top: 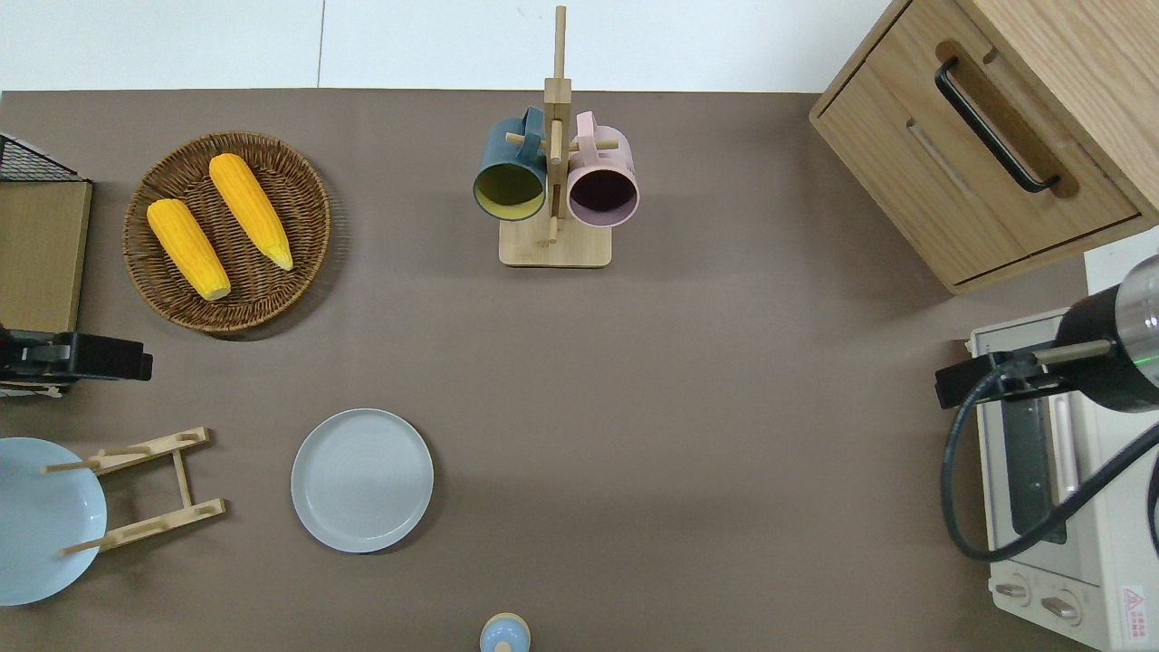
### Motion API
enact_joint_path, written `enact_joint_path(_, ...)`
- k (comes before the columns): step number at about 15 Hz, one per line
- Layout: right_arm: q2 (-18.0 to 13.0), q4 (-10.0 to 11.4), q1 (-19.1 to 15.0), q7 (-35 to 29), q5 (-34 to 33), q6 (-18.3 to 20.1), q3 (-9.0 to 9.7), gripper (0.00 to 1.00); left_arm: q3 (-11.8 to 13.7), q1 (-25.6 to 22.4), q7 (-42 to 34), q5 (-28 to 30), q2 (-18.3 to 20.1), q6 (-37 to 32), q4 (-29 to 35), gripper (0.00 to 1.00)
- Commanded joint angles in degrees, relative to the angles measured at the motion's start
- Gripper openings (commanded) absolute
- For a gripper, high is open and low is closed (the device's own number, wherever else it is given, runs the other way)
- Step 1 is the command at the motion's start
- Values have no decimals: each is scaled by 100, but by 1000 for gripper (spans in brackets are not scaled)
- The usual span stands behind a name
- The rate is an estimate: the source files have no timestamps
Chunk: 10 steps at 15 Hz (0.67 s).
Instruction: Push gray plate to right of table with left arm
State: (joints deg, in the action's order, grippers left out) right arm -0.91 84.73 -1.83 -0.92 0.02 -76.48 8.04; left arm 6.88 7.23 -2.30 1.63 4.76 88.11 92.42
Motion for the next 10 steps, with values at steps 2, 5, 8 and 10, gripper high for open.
enact_joint_path(2,-14,-53,-107,-75,25,89,92,983,58,68,-7,57,42,-128,-31,995)
enact_joint_path(5,-14,-53,-115,-66,25,89,92,983,67,50,-24,57,51,-268,30,995)
enact_joint_path(8,-14,-53,-107,-66,25,89,92,983,76,50,-51,48,51,-234,171,998)
enact_joint_path(10,-14,-53,-107,-66,25,89,92,983,68,59,-42,48,51,-163,293,998)
